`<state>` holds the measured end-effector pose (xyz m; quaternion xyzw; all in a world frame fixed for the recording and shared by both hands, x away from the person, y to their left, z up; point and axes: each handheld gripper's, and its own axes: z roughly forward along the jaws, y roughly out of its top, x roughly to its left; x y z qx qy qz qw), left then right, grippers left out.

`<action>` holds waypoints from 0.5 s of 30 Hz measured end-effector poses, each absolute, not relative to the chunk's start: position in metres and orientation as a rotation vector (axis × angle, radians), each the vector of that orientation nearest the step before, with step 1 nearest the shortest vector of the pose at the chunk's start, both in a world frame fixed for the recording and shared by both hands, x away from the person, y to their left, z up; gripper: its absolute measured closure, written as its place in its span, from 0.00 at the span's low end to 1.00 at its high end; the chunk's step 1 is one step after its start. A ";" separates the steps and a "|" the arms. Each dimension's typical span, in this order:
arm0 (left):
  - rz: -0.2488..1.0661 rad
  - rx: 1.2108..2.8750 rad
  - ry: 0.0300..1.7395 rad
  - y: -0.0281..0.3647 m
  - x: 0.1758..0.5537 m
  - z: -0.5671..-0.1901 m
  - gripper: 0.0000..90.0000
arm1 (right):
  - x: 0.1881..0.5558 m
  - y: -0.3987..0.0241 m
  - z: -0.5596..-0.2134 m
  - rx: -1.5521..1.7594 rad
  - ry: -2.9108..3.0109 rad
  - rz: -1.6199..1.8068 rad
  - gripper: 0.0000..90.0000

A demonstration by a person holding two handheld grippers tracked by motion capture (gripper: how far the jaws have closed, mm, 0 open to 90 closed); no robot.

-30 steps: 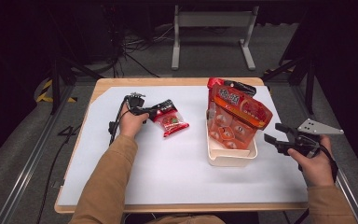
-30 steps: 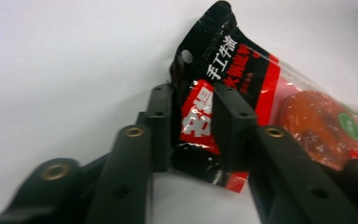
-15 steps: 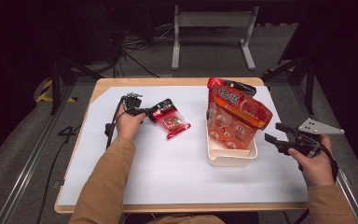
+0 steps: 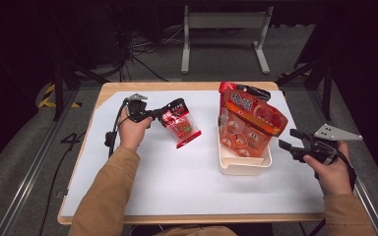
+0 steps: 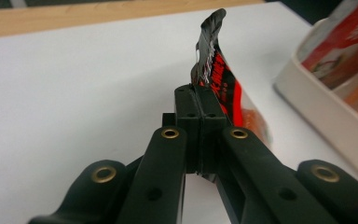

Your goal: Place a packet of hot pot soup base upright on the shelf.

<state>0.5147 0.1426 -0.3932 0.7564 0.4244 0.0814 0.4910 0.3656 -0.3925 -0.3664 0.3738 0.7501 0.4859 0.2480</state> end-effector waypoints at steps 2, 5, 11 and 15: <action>0.197 1.835 1.009 0.142 0.511 -0.389 1.00 | 0.366 -0.393 -0.366 1.017 2.044 1.323 0.39; 0.196 1.829 0.954 0.138 0.500 -0.377 1.00 | 0.366 -0.394 -0.366 1.022 2.043 1.324 0.39; 0.193 1.828 0.876 0.135 0.480 -0.359 1.00 | 0.365 -0.393 -0.366 1.025 2.042 1.331 0.39; 0.189 1.834 0.838 0.137 0.469 -0.351 1.00 | 0.365 -0.393 -0.365 1.020 2.041 1.332 0.39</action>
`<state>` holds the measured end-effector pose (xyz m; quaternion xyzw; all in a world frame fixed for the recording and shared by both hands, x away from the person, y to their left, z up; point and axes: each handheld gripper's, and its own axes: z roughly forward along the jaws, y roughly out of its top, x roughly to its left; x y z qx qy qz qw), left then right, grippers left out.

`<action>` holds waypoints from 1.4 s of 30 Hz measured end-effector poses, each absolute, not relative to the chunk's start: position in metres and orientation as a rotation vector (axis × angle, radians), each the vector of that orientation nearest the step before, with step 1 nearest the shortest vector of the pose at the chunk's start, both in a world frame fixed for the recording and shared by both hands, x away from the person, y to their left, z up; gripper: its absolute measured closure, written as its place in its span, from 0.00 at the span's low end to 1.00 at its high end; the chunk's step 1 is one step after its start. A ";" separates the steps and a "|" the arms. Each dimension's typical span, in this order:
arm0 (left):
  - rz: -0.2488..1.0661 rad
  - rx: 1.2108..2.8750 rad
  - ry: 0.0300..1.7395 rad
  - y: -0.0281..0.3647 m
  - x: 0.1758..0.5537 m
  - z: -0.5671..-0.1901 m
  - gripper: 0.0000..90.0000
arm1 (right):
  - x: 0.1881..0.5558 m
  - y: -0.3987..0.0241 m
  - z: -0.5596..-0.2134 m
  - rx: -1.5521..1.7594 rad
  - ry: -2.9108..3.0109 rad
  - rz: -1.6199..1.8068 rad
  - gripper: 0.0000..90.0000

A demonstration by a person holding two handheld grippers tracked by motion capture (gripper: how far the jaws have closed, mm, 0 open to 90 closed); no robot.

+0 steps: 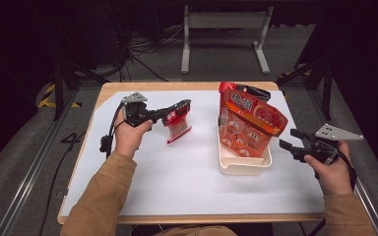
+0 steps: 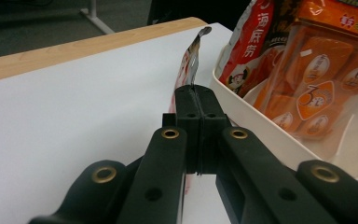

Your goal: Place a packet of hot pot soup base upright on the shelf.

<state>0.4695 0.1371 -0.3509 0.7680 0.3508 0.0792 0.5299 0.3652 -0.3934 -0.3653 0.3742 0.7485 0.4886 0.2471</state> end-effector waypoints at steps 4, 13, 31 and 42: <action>0.203 1.843 0.824 0.140 0.463 -0.346 1.00 | 0.365 -0.393 -0.365 1.024 2.041 1.333 0.39; 0.240 1.878 0.716 0.144 0.438 -0.330 1.00 | 0.366 -0.395 -0.365 1.015 2.051 1.322 0.39; 0.197 1.923 0.521 0.132 0.402 -0.295 1.00 | 0.368 -0.397 -0.366 1.006 2.079 1.293 0.43; 0.165 1.941 0.420 0.114 0.387 -0.281 1.00 | 0.369 -0.397 -0.368 1.009 2.085 1.282 0.42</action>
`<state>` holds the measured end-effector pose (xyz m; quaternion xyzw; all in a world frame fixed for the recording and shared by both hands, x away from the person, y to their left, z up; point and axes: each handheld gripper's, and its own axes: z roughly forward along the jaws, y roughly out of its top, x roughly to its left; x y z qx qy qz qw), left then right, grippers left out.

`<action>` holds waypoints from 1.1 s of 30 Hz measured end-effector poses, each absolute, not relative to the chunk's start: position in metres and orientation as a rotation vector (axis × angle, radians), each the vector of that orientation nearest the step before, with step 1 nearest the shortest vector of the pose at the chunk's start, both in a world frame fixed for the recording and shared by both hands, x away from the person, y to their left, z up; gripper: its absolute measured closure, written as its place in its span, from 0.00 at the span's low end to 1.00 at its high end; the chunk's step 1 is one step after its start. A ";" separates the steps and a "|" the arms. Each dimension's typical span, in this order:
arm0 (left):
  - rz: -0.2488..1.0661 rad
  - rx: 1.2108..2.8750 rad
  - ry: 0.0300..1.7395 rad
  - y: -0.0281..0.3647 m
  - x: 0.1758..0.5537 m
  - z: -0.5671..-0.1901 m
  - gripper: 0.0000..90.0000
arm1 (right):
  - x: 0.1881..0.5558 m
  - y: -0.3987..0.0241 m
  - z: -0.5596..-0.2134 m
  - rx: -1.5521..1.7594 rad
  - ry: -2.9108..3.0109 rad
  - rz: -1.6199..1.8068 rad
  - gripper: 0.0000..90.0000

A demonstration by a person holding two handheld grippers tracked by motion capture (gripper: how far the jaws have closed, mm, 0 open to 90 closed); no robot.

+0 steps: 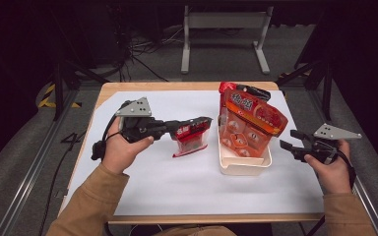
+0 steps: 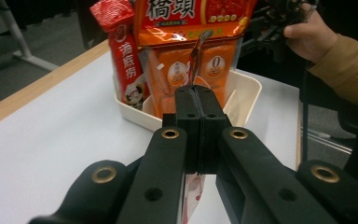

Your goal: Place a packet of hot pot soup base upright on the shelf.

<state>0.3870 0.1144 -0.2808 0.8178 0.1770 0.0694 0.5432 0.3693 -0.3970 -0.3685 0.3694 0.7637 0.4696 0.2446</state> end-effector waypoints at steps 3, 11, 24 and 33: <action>0.164 1.941 0.398 0.111 0.384 -0.279 1.00 | 0.369 -0.396 -0.368 1.013 2.087 1.279 0.42; 0.141 1.945 0.342 0.098 0.378 -0.271 1.00 | 0.371 -0.395 -0.370 1.011 2.093 1.283 0.42; 0.132 1.924 0.242 0.072 0.374 -0.263 1.00 | 0.371 -0.396 -0.371 1.010 2.096 1.290 0.42; 0.153 1.921 0.187 0.051 0.381 -0.265 1.00 | 0.370 -0.398 -0.370 1.014 2.089 1.306 0.41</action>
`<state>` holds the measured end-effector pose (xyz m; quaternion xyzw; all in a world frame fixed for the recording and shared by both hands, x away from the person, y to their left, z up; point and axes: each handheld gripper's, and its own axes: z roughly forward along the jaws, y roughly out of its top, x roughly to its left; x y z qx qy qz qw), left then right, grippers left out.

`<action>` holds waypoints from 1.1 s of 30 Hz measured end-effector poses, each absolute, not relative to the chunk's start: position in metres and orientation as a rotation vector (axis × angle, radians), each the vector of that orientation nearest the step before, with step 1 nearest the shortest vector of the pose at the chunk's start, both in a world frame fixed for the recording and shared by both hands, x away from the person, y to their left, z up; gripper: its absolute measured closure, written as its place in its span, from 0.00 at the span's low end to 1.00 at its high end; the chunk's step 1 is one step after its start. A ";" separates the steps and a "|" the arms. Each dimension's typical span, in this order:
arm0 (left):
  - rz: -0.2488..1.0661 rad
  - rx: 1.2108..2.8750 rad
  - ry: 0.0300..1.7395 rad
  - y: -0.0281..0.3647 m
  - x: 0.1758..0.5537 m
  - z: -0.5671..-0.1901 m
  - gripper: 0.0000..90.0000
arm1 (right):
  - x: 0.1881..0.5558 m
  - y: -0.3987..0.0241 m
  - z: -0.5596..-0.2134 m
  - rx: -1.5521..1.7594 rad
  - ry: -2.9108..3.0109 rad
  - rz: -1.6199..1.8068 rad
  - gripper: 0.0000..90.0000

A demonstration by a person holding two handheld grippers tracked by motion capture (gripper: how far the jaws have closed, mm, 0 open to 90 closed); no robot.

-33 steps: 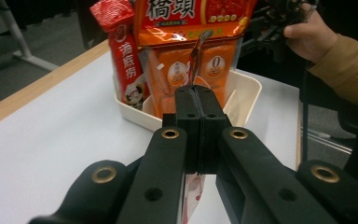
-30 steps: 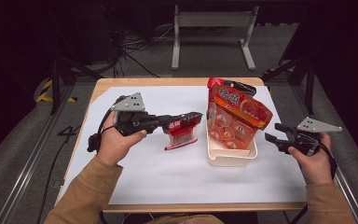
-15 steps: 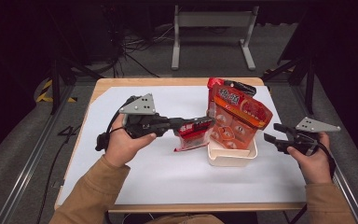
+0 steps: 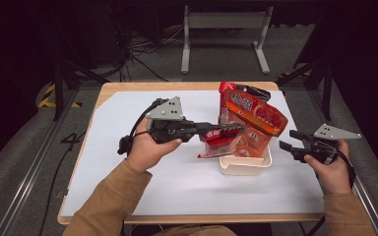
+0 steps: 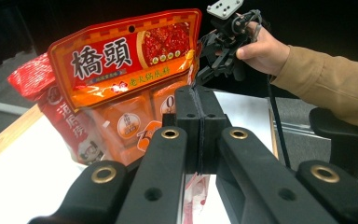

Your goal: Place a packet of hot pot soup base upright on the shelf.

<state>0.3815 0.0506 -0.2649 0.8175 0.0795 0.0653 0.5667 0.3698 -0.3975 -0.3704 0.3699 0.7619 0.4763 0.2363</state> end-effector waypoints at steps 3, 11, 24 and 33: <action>0.144 1.919 0.179 0.047 0.384 -0.266 1.00 | 0.370 -0.398 -0.371 1.019 2.091 1.306 0.41; 0.128 1.910 0.153 0.030 0.389 -0.266 1.00 | 0.372 -0.398 -0.372 1.008 2.097 1.303 0.41; 0.105 1.909 0.111 0.006 0.391 -0.273 1.00 | 0.374 -0.398 -0.373 1.003 2.102 1.306 0.41; 0.092 1.899 0.076 -0.009 0.393 -0.279 1.00 | 0.374 -0.398 -0.373 0.999 2.107 1.304 0.41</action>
